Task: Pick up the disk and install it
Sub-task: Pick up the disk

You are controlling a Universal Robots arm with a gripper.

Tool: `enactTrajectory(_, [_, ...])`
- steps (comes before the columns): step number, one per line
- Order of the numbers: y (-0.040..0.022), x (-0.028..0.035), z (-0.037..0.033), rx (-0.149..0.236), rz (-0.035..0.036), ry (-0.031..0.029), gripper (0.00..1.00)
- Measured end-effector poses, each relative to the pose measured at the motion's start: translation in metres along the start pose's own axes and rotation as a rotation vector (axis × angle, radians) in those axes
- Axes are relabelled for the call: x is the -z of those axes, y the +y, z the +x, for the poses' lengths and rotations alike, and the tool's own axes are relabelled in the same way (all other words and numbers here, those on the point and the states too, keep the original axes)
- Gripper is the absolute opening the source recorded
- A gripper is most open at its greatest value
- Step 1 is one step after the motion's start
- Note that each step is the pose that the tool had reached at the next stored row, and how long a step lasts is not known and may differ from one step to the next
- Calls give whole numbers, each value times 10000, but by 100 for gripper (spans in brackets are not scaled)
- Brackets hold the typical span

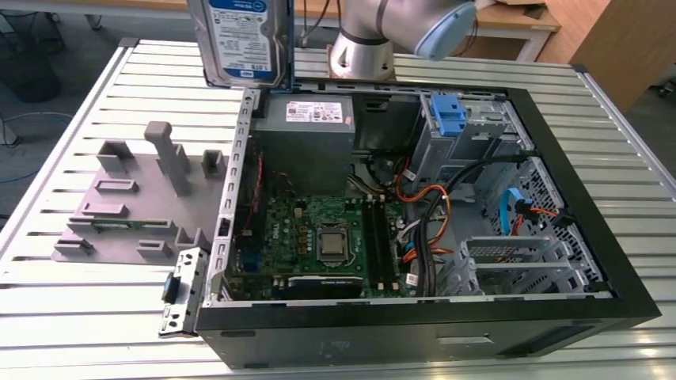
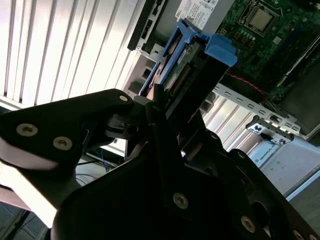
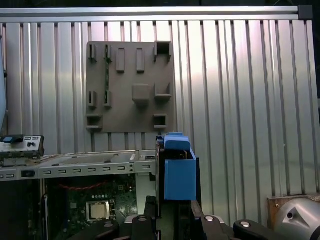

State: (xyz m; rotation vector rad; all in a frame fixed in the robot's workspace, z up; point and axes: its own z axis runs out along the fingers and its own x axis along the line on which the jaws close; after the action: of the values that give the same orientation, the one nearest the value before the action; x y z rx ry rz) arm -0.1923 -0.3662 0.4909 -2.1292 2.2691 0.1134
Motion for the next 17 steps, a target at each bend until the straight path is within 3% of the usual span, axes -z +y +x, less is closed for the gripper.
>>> enactTrajectory(9, [-338, 5, -25, 1, 0, 0, 35])
enactTrajectory(17, [-525, 11, -37, 0, 0, -1, 35])
